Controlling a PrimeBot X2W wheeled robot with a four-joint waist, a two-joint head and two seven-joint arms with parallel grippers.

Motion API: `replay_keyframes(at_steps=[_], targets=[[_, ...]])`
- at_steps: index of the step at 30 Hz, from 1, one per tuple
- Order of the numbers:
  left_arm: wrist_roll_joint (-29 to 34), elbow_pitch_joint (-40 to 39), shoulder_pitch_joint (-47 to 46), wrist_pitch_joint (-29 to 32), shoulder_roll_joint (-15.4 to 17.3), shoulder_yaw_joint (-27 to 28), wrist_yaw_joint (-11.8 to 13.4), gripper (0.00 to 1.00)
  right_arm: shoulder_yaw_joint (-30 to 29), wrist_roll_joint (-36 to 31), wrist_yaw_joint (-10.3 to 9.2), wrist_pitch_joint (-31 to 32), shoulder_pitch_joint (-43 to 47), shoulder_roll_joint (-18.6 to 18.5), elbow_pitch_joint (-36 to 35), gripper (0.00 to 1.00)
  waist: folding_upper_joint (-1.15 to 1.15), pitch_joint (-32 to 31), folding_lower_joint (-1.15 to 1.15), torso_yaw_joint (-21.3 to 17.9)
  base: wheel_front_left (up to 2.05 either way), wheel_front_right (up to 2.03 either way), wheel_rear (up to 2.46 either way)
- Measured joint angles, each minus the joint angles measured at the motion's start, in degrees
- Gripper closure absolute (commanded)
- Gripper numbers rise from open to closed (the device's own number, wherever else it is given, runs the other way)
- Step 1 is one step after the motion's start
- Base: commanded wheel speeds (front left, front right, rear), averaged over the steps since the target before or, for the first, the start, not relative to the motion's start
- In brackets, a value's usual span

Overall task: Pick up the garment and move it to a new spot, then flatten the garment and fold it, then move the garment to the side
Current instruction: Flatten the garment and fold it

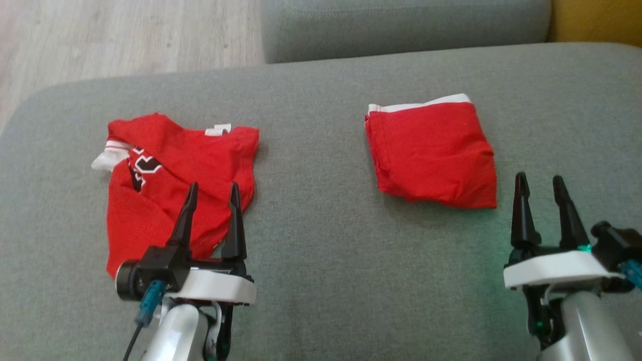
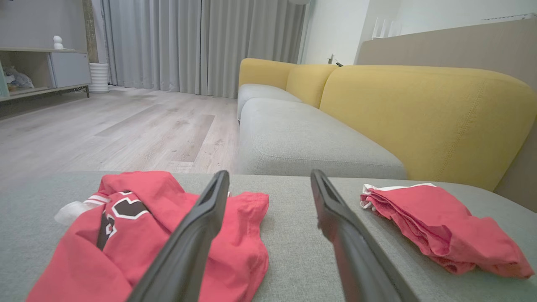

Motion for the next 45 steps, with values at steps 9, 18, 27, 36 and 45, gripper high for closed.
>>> replay_keyframes(at_steps=[9, 18, 27, 36, 45], targets=[[0.0, -0.6, -1.8, 0.0, 0.0, -0.2, -0.1, 0.00, -1.0, -4.1, 0.00, 0.4, -7.4, 0.2, 0.7, 1.00, 0.00, 5.4, 0.01, 1.4, 0.00, 0.00, 0.00], [-0.1, -1.0, -6.3, 0.0, 0.0, -1.9, -0.1, 0.00, -6.0, -9.6, 0.00, 5.8, -23.2, -1.2, 12.1, 1.00, 0.00, 11.8, 0.02, 4.7, 0.00, 0.00, 0.00], [-0.6, -1.0, -7.9, 0.0, 0.0, -2.9, 0.0, 0.00, -8.2, -14.7, 0.00, 5.6, -31.8, -4.7, 31.3, 1.00, 0.00, 16.0, 0.01, 9.2, 0.00, 0.00, 0.00], [-0.7, -0.8, -7.9, 0.0, 0.0, -1.7, 0.1, 0.00, 0.6, -12.9, 0.00, 0.4, -34.4, -0.8, 34.1, 1.00, 0.00, 12.6, 0.00, 8.2, 0.00, 0.00, 0.00], [-0.6, -0.5, -7.6, 0.0, 0.0, -1.7, -0.1, 0.00, 14.3, -4.4, 0.00, 0.2, -33.6, -1.0, 39.8, 1.00, 0.00, 10.8, 0.00, 8.7, 0.00, 0.00, 0.00]])
